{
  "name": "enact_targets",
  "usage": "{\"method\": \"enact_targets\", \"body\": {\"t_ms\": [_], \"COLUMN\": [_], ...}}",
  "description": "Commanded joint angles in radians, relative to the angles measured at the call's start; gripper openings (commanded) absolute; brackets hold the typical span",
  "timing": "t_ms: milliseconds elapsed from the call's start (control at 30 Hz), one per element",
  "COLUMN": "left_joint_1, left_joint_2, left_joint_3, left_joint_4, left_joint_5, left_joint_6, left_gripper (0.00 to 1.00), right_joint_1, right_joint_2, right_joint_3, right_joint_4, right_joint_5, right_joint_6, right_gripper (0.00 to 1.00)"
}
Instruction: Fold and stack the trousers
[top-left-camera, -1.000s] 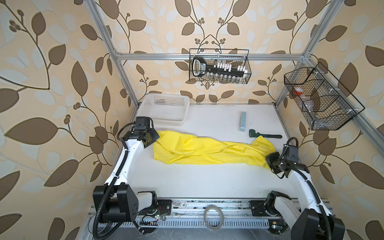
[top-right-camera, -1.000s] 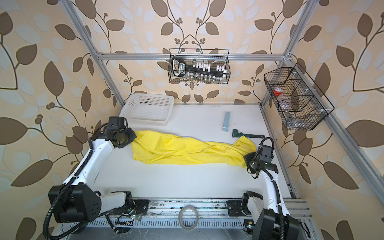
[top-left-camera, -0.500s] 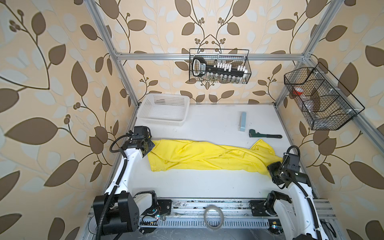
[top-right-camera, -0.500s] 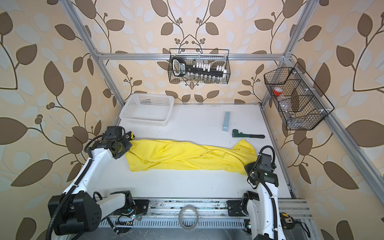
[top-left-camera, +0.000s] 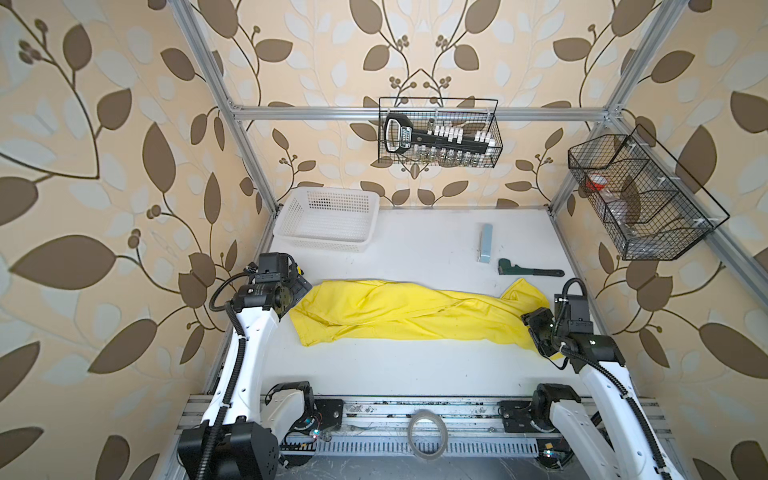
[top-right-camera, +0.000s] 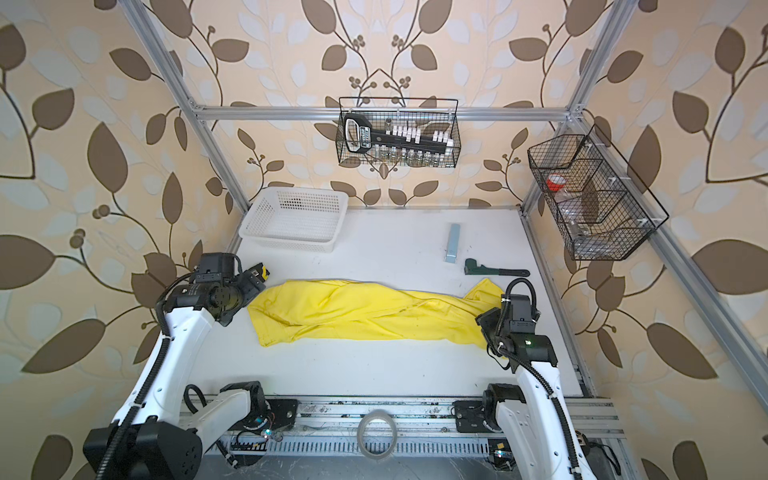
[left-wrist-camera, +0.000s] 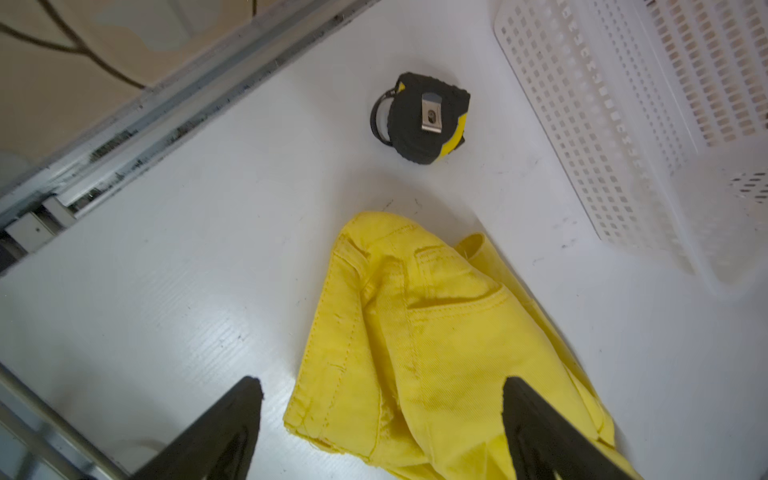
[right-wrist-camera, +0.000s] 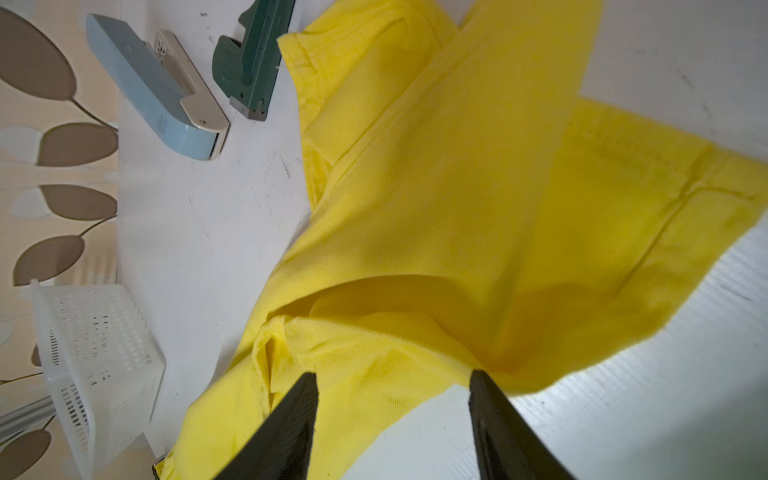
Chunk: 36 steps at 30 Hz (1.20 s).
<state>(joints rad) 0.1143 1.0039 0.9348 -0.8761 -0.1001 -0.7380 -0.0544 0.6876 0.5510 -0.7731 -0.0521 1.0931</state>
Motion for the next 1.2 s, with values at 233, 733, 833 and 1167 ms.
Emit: {"method": "enact_targets", "body": {"t_ms": [233,733,833,1167], "left_joint_1": [-0.224,-0.206,-0.185,-0.164], "left_joint_2": [0.055,0.217,0.243,0.294], "left_joint_3": [-0.138,-0.223,-0.23,-0.274], "left_joint_4": [0.061,0.32,0.349,0.439], "left_joint_5": [0.066,0.068,0.072,0.1], "left_joint_6": [-0.363,-0.339,-0.317,-0.273], "left_gripper": [0.68,0.56,0.49,0.26], "right_joint_1": [0.062,0.061,0.06,0.06], "right_joint_2": [-0.005,-0.006,-0.008,-0.025], "right_joint_3": [-0.109,-0.13,-0.131,-0.145], "right_joint_4": [0.095,0.116,0.111,0.094], "right_joint_5": [-0.034,-0.034,-0.031,-0.014], "right_joint_6": [0.122,0.107,0.106,0.101], "right_gripper": [0.61,0.61,0.61,0.61]}}
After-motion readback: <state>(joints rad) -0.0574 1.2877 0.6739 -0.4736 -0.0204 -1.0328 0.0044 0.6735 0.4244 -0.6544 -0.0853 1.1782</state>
